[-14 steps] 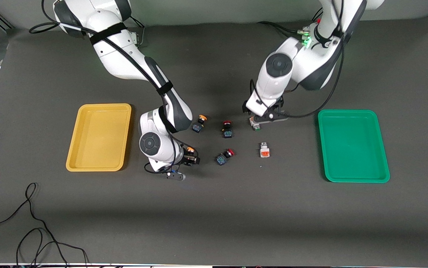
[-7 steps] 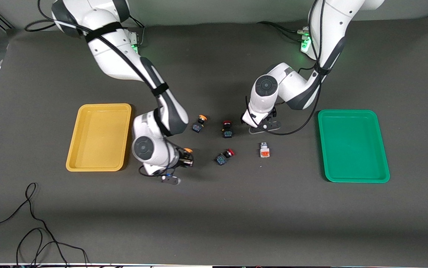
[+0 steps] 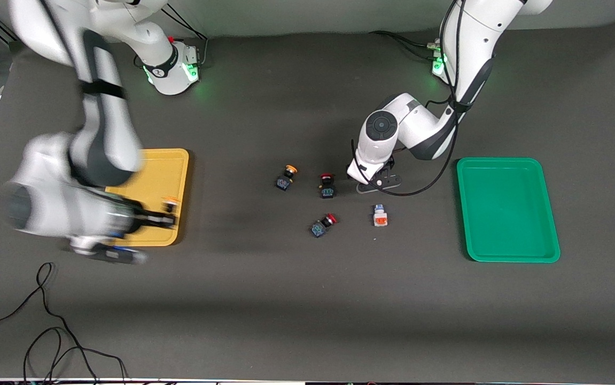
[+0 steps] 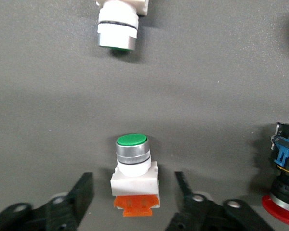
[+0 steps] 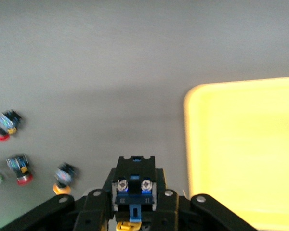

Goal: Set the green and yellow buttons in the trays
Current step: 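Lower the yellow button into the yellow tray with the right gripper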

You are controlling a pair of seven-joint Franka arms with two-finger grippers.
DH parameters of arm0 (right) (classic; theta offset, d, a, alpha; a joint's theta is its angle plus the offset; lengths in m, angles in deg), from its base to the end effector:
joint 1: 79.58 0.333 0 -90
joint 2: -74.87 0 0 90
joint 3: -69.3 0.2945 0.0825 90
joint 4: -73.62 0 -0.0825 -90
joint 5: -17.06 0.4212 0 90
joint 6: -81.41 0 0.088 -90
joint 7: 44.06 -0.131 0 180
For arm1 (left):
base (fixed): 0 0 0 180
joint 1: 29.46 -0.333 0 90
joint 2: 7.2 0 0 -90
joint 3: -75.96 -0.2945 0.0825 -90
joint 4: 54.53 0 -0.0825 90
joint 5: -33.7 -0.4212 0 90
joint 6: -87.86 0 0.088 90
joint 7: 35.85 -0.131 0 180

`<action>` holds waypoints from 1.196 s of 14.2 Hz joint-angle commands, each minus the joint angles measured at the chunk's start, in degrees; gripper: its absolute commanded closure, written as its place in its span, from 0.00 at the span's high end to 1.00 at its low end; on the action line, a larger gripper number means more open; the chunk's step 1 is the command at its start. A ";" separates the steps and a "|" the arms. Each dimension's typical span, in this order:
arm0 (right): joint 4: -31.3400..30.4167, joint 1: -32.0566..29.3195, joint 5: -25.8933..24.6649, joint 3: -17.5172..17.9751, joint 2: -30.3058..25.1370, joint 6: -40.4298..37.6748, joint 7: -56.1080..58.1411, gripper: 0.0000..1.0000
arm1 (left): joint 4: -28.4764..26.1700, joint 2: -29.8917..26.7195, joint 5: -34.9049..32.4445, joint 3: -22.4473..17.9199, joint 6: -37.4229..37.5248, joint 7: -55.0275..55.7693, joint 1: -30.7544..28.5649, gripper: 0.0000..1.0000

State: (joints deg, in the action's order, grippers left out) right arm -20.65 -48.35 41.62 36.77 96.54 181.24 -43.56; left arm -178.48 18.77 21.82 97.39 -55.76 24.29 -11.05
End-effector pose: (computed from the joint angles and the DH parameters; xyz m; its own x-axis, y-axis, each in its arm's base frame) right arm 0.6519 0.0586 0.3511 0.9709 -0.0988 -0.2180 -0.1428 -0.9700 -0.1969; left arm 0.4256 -0.3733 0.1168 0.9748 0.2101 -0.0750 0.2084 -0.9776 -0.0303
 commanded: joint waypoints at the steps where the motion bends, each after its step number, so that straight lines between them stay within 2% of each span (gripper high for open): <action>1: -11.10 1.21 0.14 -6.91 -4.63 1.51 11.06 0.00 | -0.15 -0.04 -1.04 -0.42 -0.70 2.35 0.75 0.49; 3: -12.08 0.24 0.14 -10.09 -0.61 2.38 16.09 0.00 | -0.15 -0.04 -1.04 -0.42 -0.61 2.79 0.67 0.43; 5: -12.26 -1.52 0.48 -10.19 3.27 4.75 19.53 0.00 | 0.28 -0.48 -1.04 -0.34 0.17 3.14 0.49 0.43; 7: -12.52 -2.92 1.36 -10.10 6.35 7.21 23.56 0.00 | 0.73 -1.80 -0.95 -0.33 1.14 4.19 0.31 0.37; 9: -12.96 -4.59 3.55 -10.10 9.60 10.20 28.04 0.00 | 1.52 -1.80 -0.86 -0.33 1.41 4.46 0.31 0.33; 11: -12.96 -5.03 6.89 -10.10 12.94 11.79 31.13 0.00 | 2.91 -3.28 -0.69 -0.25 3.76 4.02 0.14 0.32; 12: -12.87 -4.95 8.03 -10.10 14.00 12.40 31.40 0.16 | 4.32 -4.86 -0.08 -0.16 7.35 3.59 -0.47 0.32; 14: -12.78 -4.86 8.84 -9.84 15.06 13.64 31.32 0.81 | 9.75 -6.80 2.54 0.54 15.17 2.27 -1.88 0.28; 15: -12.78 -4.51 8.84 -9.92 14.72 13.46 31.23 1.00 | 13.17 -7.33 5.70 0.46 19.21 -1.74 -2.58 0.27; 17: -12.70 -3.98 8.84 -10.01 13.84 11.89 30.62 1.00 | 19.24 -8.13 11.07 0.28 28.26 -10.35 -5.99 0.27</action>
State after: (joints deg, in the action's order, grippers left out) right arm -34.04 -52.94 48.96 27.19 111.29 194.64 -13.73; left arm -164.26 11.67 28.90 97.30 -35.22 20.75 -13.79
